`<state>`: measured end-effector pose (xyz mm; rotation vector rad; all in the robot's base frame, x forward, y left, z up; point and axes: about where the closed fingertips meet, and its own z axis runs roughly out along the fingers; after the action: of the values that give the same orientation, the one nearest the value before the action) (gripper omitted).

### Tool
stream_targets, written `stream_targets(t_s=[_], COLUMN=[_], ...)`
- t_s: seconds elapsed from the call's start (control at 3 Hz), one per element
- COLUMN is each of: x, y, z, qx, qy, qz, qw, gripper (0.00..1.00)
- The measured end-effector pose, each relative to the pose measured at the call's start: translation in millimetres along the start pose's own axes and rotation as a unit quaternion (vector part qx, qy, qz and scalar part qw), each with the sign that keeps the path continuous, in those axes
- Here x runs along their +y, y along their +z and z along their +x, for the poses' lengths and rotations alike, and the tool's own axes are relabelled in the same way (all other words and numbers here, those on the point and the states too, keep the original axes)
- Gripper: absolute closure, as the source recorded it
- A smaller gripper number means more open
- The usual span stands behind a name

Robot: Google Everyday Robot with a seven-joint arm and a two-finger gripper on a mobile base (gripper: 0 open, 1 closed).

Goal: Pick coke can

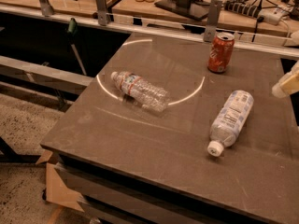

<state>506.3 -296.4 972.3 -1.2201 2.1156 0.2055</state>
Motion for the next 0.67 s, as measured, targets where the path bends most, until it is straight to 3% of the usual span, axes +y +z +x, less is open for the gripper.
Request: stream_targets(t_s=[0.33,0.67], x=[1.8,8.6], y=[5.7,11.1], z=[-9.0,-10.1], qx=[-0.032,-0.010], qy=[0.014,0.000], qz=[-0.016,-0.041], qw=[0.9993,0.9991], gripper=[0.00,0.00])
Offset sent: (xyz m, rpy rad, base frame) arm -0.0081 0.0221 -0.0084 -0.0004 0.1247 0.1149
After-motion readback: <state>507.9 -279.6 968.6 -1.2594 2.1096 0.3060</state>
